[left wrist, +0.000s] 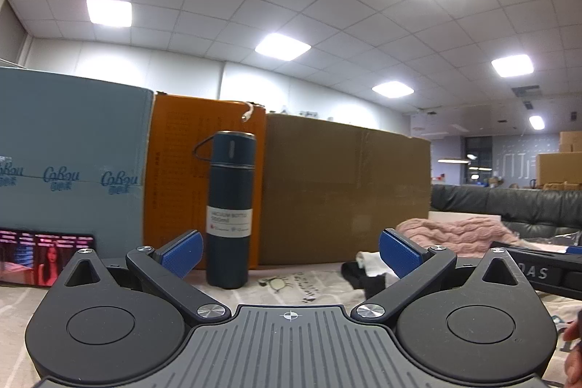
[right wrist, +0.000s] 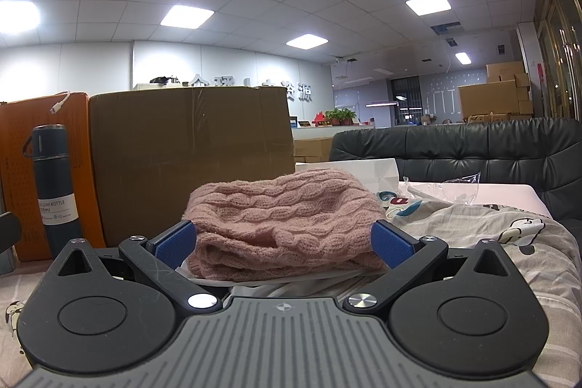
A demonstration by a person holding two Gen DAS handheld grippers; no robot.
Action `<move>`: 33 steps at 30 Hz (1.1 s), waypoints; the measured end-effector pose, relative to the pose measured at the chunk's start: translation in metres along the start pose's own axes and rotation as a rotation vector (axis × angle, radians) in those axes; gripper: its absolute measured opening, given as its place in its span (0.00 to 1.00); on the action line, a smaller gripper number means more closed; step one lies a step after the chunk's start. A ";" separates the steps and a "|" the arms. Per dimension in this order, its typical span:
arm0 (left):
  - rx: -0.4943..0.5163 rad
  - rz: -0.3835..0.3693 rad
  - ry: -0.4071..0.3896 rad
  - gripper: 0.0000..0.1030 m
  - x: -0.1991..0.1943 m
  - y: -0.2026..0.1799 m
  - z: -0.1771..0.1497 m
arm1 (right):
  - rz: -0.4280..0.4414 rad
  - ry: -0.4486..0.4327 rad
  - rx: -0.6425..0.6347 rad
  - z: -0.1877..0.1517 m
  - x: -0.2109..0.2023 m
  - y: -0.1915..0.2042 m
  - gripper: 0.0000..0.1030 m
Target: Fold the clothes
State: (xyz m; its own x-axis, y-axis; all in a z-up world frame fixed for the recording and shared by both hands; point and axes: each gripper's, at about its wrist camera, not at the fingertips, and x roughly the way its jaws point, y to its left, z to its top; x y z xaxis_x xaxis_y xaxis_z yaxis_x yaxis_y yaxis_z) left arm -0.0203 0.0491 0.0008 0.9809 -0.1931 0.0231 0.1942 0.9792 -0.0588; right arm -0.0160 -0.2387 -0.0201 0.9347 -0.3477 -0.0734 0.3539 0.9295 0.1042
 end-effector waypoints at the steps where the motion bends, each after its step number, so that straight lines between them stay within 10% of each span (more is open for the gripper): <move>1: 0.002 0.004 -0.002 1.00 0.000 0.000 0.000 | 0.000 0.001 0.000 0.000 0.000 0.000 1.00; 33: 0.005 0.033 0.016 1.00 0.003 -0.001 0.001 | 0.002 0.004 -0.001 0.001 0.001 0.000 1.00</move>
State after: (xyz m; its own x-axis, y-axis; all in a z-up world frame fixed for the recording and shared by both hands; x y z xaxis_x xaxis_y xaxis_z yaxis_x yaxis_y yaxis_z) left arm -0.0176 0.0476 0.0018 0.9868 -0.1616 0.0052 0.1617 0.9853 -0.0545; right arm -0.0152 -0.2386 -0.0196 0.9352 -0.3456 -0.0770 0.3523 0.9301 0.1036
